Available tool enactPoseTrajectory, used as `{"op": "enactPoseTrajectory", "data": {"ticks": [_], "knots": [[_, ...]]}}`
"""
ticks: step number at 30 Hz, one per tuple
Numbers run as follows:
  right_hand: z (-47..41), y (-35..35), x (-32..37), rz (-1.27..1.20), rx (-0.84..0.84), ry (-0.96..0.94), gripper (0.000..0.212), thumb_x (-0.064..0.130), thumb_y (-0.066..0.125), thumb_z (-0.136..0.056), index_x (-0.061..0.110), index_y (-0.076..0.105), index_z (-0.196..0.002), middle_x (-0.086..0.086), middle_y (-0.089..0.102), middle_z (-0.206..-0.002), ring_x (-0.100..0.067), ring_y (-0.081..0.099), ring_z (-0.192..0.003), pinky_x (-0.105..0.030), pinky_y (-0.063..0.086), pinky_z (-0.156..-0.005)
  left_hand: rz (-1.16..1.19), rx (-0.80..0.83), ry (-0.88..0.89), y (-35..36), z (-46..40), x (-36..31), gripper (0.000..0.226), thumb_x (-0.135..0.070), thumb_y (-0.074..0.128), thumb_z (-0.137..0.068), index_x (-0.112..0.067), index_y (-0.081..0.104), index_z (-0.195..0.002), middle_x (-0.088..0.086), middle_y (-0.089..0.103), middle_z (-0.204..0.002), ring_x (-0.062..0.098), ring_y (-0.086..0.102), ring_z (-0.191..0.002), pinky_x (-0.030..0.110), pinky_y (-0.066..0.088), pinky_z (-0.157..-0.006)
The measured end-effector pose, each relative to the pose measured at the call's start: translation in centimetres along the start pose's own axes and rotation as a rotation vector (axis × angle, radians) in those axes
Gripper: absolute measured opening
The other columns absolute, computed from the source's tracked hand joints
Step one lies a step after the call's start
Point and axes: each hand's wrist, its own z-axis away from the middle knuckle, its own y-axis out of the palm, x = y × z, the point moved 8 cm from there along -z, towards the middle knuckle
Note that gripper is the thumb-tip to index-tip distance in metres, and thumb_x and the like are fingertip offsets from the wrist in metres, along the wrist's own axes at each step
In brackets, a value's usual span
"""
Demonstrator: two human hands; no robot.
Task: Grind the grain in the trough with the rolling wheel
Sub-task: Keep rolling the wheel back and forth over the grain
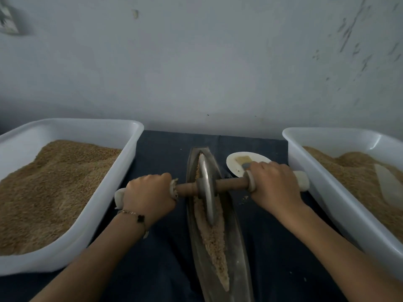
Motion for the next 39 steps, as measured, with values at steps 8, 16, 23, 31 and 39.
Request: {"op": "enactPoseTrajectory", "data": {"ticks": [8, 16, 23, 31, 39], "knots": [[-4.6, 3.5, -1.2, 0.029, 0.206, 0.059, 0.016, 0.024, 0.059, -0.076, 0.022, 0.048, -0.087, 0.002, 0.063, -0.087, -0.023, 0.058, -0.079, -0.033, 0.031, -0.063, -0.039, -0.029, -0.024, 0.0, -4.6, 0.0, 0.026, -0.042, 0.048, -0.090, -0.025, 0.045, -0.070, -0.008, 0.051, -0.063, 0.010, 0.050, -0.057, 0.026, 0.043, -0.057], [1.3, 2.1, -1.3, -0.041, 0.252, 0.046, 0.026, 0.024, 0.061, -0.078, 0.029, 0.048, -0.100, 0.007, 0.064, -0.092, -0.018, 0.059, -0.082, -0.031, 0.038, -0.065, -0.121, -0.148, 0.119, -2.6, 0.8, -2.5, 0.025, -0.039, 0.058, -0.082, -0.025, 0.038, -0.074, -0.011, 0.042, -0.065, 0.010, 0.040, -0.058, 0.025, 0.029, -0.057], [7.2, -4.1, -0.2, -0.103, 0.168, -0.019, 0.047, 0.012, 0.082, -0.053, 0.032, 0.045, -0.071, 0.014, 0.041, -0.062, -0.008, 0.037, -0.054, -0.025, 0.026, -0.049, 0.013, -0.183, 0.235, -5.5, 7.6, -3.5, 0.046, -0.018, 0.085, -0.032, -0.021, 0.045, -0.054, -0.006, 0.043, -0.043, 0.014, 0.041, -0.036, 0.026, 0.030, -0.038], [5.6, -4.0, 0.3, -0.047, 0.026, -0.042, 0.045, -0.001, 0.085, -0.036, 0.020, 0.052, -0.058, 0.004, 0.049, -0.051, -0.016, 0.044, -0.043, -0.028, 0.027, -0.042, 0.063, -0.192, 0.225, -3.9, 6.3, -2.8, 0.054, -0.015, 0.086, -0.036, -0.025, 0.036, -0.054, -0.009, 0.040, -0.041, 0.010, 0.029, -0.035, 0.016, 0.013, -0.043], [-1.9, 0.8, -0.4, 0.051, 0.052, 0.037, 0.012, 0.015, 0.068, -0.075, 0.018, 0.058, -0.080, 0.000, 0.063, -0.076, -0.023, 0.057, -0.070, -0.032, 0.034, -0.060, -0.011, -0.094, -0.013, -0.4, -0.8, 0.0, 0.027, -0.037, 0.051, -0.087, -0.030, 0.032, -0.070, -0.012, 0.041, -0.066, 0.007, 0.040, -0.060, 0.026, 0.027, -0.055]]}}
